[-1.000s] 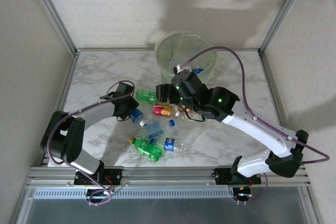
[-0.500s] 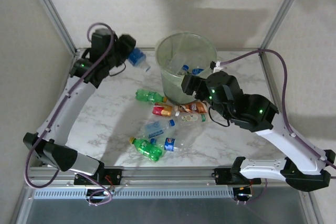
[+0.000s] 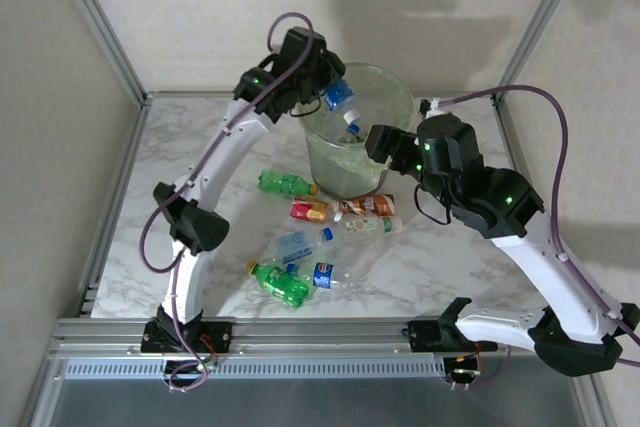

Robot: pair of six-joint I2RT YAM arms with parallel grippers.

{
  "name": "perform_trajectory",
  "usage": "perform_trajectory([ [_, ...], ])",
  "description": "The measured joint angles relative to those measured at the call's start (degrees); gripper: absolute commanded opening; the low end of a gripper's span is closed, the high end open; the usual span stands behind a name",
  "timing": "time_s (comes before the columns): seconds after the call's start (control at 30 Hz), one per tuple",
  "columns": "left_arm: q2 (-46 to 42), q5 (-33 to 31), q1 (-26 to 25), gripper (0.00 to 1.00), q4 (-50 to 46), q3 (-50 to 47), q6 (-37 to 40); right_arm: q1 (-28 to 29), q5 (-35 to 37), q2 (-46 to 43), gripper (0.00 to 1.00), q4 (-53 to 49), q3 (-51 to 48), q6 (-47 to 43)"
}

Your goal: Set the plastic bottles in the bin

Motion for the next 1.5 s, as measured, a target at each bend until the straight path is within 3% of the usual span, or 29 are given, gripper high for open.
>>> perform_trajectory([
  [0.2, -0.2, -2.3, -1.5, 0.93, -0.9, -2.3, -0.1, -2.4, -2.0, -1.4, 0.86, 0.5, 0.0, -2.4],
  [0.4, -0.8, -3.8, -1.5, 1.00, -1.0, -2.8, 2.5, -2.6, -2.1, 0.5, 0.88, 1.9, 0.0, -2.3],
  [0.57, -6.1, -6.4, -1.2, 1.00, -2.2, -4.7, 5.8, -2.6, -2.4, 3.8, 0.90, 2.3, 0.9, -2.4],
  [0.67, -13.7, -6.8, -0.3, 1.00, -1.5, -10.3, 8.1, -2.6, -5.8, 5.7, 0.89, 3.3, 1.0, -3.8],
  [0.77, -25.4, -5.4, 2.9, 0.99, 1.9, -22.4, 9.6, -0.7, -9.0, 8.4, 0.88, 3.8, 1.1, -5.8],
  [1.0, -50.0, 0.3, 17.9, 0.99, 11.5, -55.7, 8.9, 12.8, -12.7, 19.4, 0.87, 3.8, 1.0, -8.8],
  [1.27, -52.9, 5.7, 19.9, 0.94, 15.6, -71.0, 8.0, 17.1, -15.5, 21.8, 0.89, 7.3, -11.6, -8.5],
  [1.5, -54.6, 9.6, 19.8, 0.86, 18.4, -83.8, 1.8, 20.3, -17.0, 21.6, 0.90, 6.4, -23.8, -10.0],
])
